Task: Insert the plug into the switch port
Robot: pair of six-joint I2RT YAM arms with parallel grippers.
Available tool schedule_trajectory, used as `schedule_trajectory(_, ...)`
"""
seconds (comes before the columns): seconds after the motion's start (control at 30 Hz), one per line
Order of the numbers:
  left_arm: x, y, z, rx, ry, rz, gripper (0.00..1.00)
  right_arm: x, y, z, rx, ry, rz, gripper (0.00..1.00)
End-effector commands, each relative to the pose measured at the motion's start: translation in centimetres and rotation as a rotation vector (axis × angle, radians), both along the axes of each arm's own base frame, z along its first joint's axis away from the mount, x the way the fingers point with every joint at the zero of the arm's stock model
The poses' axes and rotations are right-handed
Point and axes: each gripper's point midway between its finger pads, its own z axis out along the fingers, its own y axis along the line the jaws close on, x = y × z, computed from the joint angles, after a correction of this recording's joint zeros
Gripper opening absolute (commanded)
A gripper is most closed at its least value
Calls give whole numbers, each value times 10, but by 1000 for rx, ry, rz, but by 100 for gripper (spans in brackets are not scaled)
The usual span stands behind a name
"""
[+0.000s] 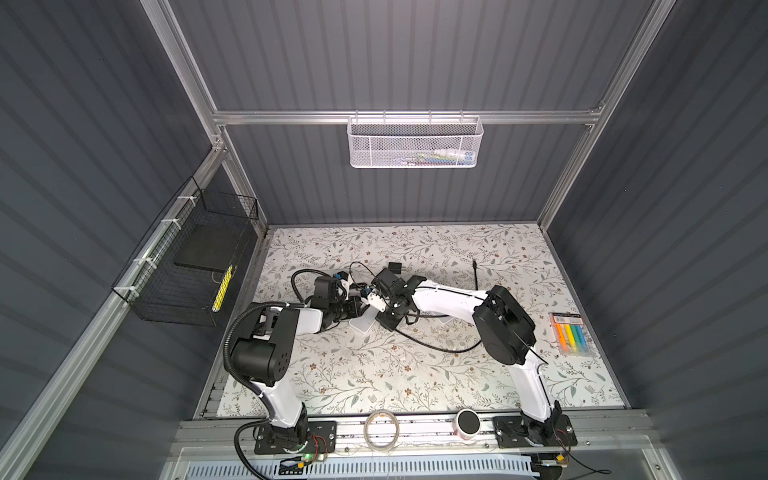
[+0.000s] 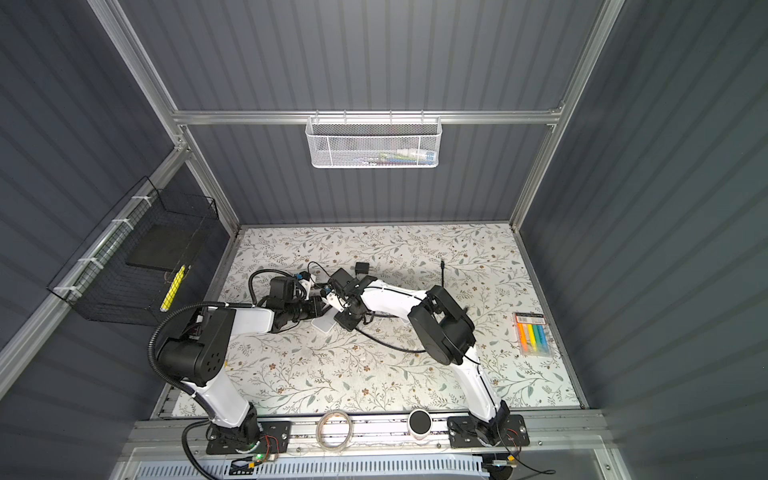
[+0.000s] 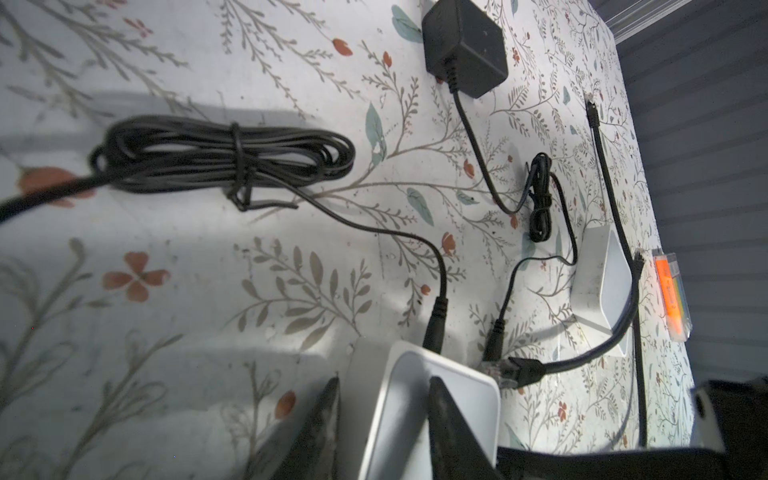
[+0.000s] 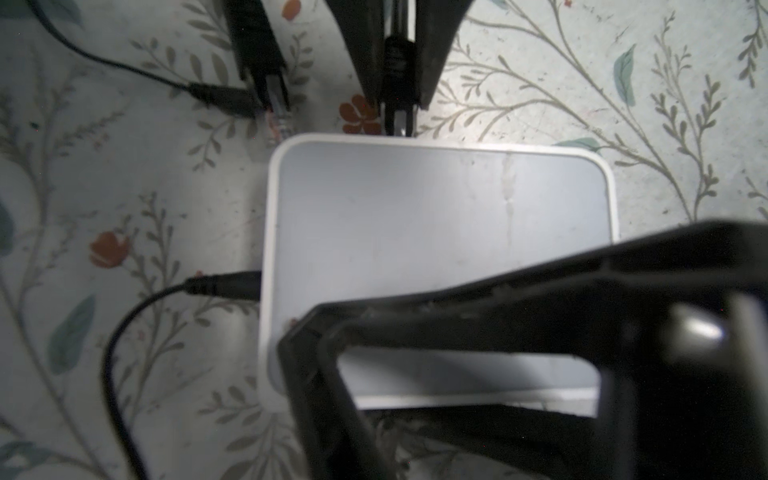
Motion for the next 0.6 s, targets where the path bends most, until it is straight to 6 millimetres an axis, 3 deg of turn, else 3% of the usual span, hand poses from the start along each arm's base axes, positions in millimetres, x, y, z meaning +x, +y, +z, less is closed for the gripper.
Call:
schedule_trajectory(0.0,-93,-25,-56,-23,364,-141,34,42,53,40,228,-158,-12,0)
schedule_trajectory(0.43,-97,-27,-59,-25,375,-147,32,49,51,23,228,-148,-41,0)
schedule_trajectory(0.57,-97,-27,-60,-26,376,-149,32,53,52,36,241,-174,-36,0)
